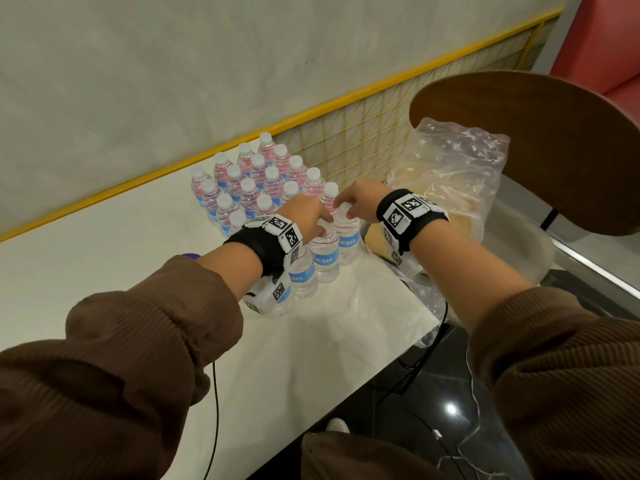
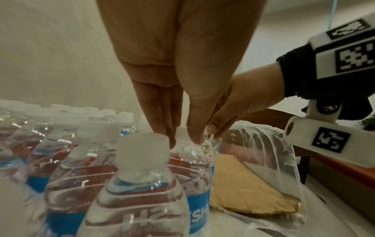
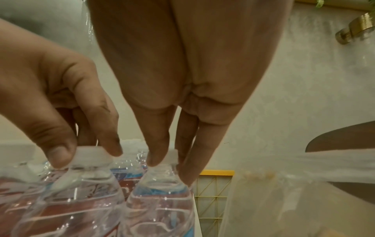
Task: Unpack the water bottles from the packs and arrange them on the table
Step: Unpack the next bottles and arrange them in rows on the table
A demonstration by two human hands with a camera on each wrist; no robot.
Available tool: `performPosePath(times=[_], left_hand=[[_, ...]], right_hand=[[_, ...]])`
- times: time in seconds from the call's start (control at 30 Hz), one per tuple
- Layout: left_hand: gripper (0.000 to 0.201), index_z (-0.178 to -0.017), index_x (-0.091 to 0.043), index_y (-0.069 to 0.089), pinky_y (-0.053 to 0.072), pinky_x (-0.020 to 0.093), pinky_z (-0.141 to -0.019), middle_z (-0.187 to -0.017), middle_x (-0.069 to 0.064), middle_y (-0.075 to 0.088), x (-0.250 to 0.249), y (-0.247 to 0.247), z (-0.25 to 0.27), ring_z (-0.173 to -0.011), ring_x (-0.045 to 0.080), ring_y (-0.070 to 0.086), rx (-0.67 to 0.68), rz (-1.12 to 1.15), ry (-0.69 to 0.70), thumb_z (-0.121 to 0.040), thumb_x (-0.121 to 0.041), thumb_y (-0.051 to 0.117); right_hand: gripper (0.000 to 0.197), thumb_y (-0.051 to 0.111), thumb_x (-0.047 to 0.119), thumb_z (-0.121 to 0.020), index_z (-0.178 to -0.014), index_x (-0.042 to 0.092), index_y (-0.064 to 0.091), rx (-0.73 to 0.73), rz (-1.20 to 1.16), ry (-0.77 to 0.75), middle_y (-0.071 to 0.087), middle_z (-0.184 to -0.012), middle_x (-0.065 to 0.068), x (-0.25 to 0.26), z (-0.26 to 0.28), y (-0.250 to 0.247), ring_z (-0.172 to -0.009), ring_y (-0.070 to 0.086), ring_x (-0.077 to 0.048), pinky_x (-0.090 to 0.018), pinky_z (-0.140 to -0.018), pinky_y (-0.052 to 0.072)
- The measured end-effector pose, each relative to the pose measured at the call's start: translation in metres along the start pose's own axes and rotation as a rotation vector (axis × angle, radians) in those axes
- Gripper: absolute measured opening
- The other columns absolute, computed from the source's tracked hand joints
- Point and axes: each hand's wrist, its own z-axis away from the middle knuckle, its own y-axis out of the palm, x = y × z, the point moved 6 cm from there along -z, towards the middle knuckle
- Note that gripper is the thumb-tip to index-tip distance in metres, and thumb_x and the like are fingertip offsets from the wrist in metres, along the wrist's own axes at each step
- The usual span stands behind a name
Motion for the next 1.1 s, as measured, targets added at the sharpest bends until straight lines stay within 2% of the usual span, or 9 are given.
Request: performPosePath(times=[0.3, 0.43, 0.57, 0.67, 0.77, 0.83, 0.93, 1.03, 1.1], left_hand=[[0.051, -0.137, -0.028, 0.048, 0.043, 0.028, -0.091, -0.127, 0.006, 0.059, 0.010, -0.002, 0.019, -0.109, 0.021, 0.060, 0.015, 0.224, 0.000, -0.088, -0.025, 0.063], [0.053, -0.135, -0.028, 0.048, 0.049, 0.036, -0.095, -0.126, 0.001, 0.057, 0.051, -0.013, 0.055, -0.110, 0.016, 0.057, -0.193, 0.403, -0.056, -0.085, -0.029, 0.067], [0.043, -0.126, -0.021, 0.055, 0.048, 0.042, -0.097, -0.128, 0.003, 0.050, 0.094, 0.002, 0.096, -0.121, 0.020, 0.050, -0.402, 0.450, -0.077, -0.085, -0.011, 0.062], [0.044, -0.117, -0.012, 0.054, 0.052, 0.045, -0.086, -0.119, 0.006, 0.045, 0.115, 0.022, 0.122, -0.109, 0.021, 0.050, -0.570, 0.457, -0.200, -0.076, 0.005, 0.056], [0.070, -0.132, -0.012, 0.036, 0.046, 0.048, -0.096, -0.129, 0.010, 0.033, 0.128, 0.061, 0.132, -0.118, 0.026, 0.044, -0.430, 0.524, -0.432, -0.070, 0.000, 0.067], [0.112, -0.147, -0.015, 0.006, 0.033, 0.046, -0.111, -0.146, 0.012, 0.016, 0.128, 0.095, 0.133, -0.138, 0.030, 0.025, -0.189, 0.619, -0.521, -0.064, -0.011, 0.081], [0.152, -0.143, -0.018, -0.030, 0.018, 0.046, -0.118, -0.157, 0.006, -0.008, 0.120, 0.130, 0.129, -0.146, 0.023, 0.003, -0.006, 0.707, -0.556, -0.052, -0.033, 0.091], [0.150, -0.139, -0.019, -0.038, 0.019, 0.040, -0.118, -0.154, -0.011, 0.000, 0.104, 0.137, 0.120, -0.144, 0.011, 0.009, -0.057, 0.891, -0.496, -0.059, -0.027, 0.089], [0.138, -0.141, -0.015, -0.034, 0.019, 0.031, -0.114, -0.155, -0.010, 0.005, 0.097, 0.135, 0.115, -0.142, 0.009, 0.015, -0.118, 0.951, -0.472, -0.069, -0.017, 0.083]], right_hand=[[0.045, 0.059, 0.015, -0.088, -0.132, 0.022, 0.053, -0.088, -0.039, 0.010, 0.060, -0.125, -0.011, -0.001, 0.013, 0.004, -0.114, 0.055, -0.027, -0.035, -0.095, 0.044], [0.040, 0.058, 0.017, -0.087, -0.127, 0.020, 0.054, -0.332, -0.174, -0.039, 0.055, -0.114, -0.007, 0.002, 0.031, 0.008, -0.099, 0.055, -0.021, -0.030, -0.085, 0.045], [0.023, 0.058, 0.018, -0.088, -0.111, 0.015, 0.060, -0.304, -0.268, -0.017, 0.056, -0.091, -0.001, 0.009, 0.045, 0.023, -0.082, 0.055, -0.018, -0.024, -0.071, 0.039], [0.014, 0.061, 0.019, -0.087, -0.096, 0.010, 0.059, -0.267, -0.358, 0.101, 0.052, -0.076, 0.001, 0.002, 0.046, 0.043, -0.075, 0.050, -0.020, -0.023, -0.058, 0.034], [0.031, 0.064, 0.018, -0.086, -0.112, 0.007, 0.049, -0.249, -0.538, 0.282, 0.048, -0.078, 0.001, -0.014, 0.049, 0.064, -0.080, 0.049, -0.021, -0.019, -0.051, 0.032], [0.060, 0.069, 0.013, -0.083, -0.132, 0.006, 0.035, -0.224, -0.660, 0.356, 0.050, -0.085, 0.002, -0.023, 0.047, 0.080, -0.091, 0.054, -0.024, -0.027, -0.070, 0.049], [0.094, 0.072, 0.009, -0.079, -0.147, 0.022, 0.009, -0.106, -0.913, 0.395, 0.049, -0.120, -0.006, -0.023, 0.044, 0.103, -0.102, 0.055, -0.029, -0.049, -0.090, 0.051], [0.096, 0.067, 0.003, -0.083, -0.148, 0.032, 0.004, -0.053, -1.099, 0.325, 0.038, -0.126, 0.003, -0.016, 0.044, 0.110, -0.109, 0.047, -0.023, -0.053, -0.094, 0.049], [0.093, 0.067, 0.004, -0.084, -0.147, 0.037, 0.007, -0.039, -1.139, 0.303, 0.038, -0.127, 0.001, -0.015, 0.042, 0.112, -0.118, 0.048, -0.027, -0.052, -0.094, 0.049]])
